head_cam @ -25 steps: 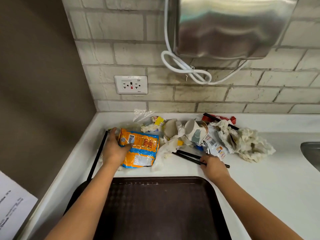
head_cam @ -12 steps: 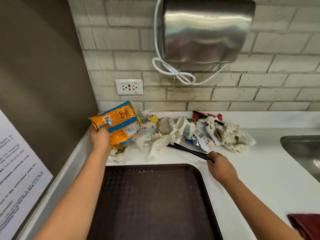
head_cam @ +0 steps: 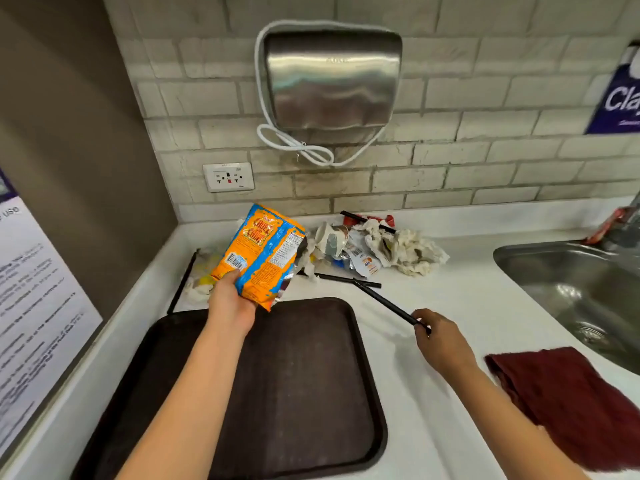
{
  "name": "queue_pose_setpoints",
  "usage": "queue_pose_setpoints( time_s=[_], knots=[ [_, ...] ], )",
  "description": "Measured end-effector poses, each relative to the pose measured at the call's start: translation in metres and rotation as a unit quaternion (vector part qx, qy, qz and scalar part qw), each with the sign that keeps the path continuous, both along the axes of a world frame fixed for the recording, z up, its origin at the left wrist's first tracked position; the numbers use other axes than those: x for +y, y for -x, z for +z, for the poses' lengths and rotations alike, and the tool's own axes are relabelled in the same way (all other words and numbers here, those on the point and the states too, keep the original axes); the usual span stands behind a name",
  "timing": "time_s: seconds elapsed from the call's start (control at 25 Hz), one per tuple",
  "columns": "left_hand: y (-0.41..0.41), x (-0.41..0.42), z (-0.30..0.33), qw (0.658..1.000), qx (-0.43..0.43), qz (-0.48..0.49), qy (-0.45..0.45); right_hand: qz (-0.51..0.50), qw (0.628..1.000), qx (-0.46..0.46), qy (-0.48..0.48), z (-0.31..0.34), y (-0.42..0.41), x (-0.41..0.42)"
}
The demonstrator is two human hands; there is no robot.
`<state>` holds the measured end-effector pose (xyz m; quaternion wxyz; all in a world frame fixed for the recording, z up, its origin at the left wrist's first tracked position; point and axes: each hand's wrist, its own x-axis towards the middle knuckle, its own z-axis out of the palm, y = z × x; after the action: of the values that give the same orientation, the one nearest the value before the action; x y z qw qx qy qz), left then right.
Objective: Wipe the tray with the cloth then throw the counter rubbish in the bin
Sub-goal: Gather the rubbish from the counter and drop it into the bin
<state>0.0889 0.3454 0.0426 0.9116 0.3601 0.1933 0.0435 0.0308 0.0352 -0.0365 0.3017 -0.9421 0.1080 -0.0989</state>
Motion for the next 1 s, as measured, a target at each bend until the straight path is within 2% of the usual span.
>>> queue_pose_setpoints(
  time_s=[0.28,0.4,0.56,0.76,0.88,1.0],
  knots=[
    [0.115,-0.095,-0.003,0.996,-0.004,-0.087,0.031,-0.005,0.992,-0.083,-0.097,-0.002,0.126,-0.043],
    [0.179,-0.143,-0.02,0.994,0.011,-0.105,0.014,-0.027,0.981,-0.113,-0.153,-0.018,0.192,-0.072],
    [0.252,-0.188,-0.058,0.989,0.019,-0.138,-0.042,-0.032,0.975,-0.136,-0.173,-0.05,0.26,-0.102],
    [0.333,-0.219,-0.116,0.98,0.099,-0.164,-0.06,-0.04,0.978,-0.099,-0.18,-0.102,0.336,-0.125],
    [0.361,-0.215,-0.164,0.961,0.181,-0.185,-0.097,-0.06,0.988,-0.071,-0.127,-0.133,0.371,-0.131],
    [0.381,-0.205,-0.212,0.928,0.266,-0.202,-0.164,-0.108,0.991,0.034,-0.078,-0.173,0.411,-0.136]
  ],
)
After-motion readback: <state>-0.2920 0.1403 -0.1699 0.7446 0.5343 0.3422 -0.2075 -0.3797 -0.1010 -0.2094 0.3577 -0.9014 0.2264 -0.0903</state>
